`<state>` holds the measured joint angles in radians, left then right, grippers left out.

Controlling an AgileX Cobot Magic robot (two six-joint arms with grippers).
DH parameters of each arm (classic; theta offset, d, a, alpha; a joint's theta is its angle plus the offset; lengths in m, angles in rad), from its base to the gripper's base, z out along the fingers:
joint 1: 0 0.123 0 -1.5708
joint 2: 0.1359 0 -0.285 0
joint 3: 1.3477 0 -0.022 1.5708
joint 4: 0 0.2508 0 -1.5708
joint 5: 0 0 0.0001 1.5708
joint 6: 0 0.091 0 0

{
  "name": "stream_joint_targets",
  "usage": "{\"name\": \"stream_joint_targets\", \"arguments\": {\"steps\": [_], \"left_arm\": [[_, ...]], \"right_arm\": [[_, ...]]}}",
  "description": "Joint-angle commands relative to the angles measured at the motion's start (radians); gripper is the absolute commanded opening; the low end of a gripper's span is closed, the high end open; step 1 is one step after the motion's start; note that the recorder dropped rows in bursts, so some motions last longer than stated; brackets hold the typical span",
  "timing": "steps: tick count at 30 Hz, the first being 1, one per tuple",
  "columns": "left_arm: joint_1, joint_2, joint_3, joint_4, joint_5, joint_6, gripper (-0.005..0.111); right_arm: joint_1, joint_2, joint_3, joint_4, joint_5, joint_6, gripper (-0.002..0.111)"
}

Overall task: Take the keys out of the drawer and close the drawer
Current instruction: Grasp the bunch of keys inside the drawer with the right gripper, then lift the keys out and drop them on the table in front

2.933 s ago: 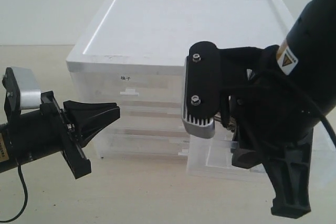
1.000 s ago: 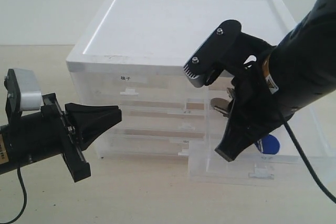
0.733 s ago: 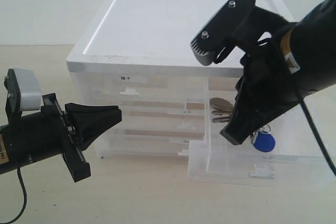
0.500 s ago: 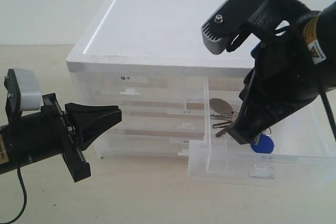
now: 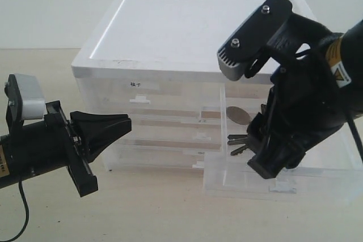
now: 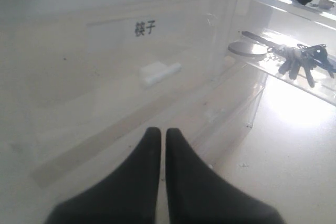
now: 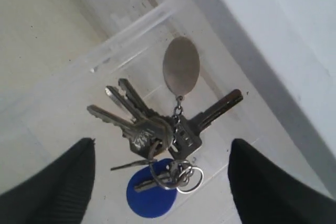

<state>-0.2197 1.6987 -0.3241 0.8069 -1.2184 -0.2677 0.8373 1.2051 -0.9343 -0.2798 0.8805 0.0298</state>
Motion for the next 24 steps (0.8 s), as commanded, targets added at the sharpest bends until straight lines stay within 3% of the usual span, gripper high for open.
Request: {"name": "stream_joint_targets", "arguments": {"steps": [1,3,7,17,19,22,24], "left_arm": [[-0.002,0.002,-0.002,0.005,-0.003,-0.008,0.005],[-0.002,0.002,-0.002,0.005,-0.003,-0.008,0.005],[-0.002,0.002,-0.002,0.014,-0.003,-0.008,0.005],[-0.002,0.002,-0.002,0.016,-0.003,-0.008,0.005],[-0.002,0.002,-0.002,0.016,-0.003,-0.008,0.005],[-0.002,0.002,-0.002,0.016,-0.003,-0.008,0.005],[-0.002,0.002,-0.002,0.016,-0.003,-0.008,0.005]], "right_arm": [[-0.001,-0.006,0.010,-0.016,-0.016,0.012,0.049],[-0.003,-0.001,0.014,-0.024,-0.030,0.033,0.046],[-0.003,0.048,0.015,-0.026,-0.026,0.037,0.055],[-0.003,0.174,0.015,-0.092,-0.024,0.098,0.050],[-0.003,0.178,0.015,-0.094,-0.024,0.091,0.037],[-0.003,0.178,0.015,-0.097,-0.022,0.039,0.000],[-0.003,0.178,0.015,-0.104,-0.024,0.018,0.000]]}}
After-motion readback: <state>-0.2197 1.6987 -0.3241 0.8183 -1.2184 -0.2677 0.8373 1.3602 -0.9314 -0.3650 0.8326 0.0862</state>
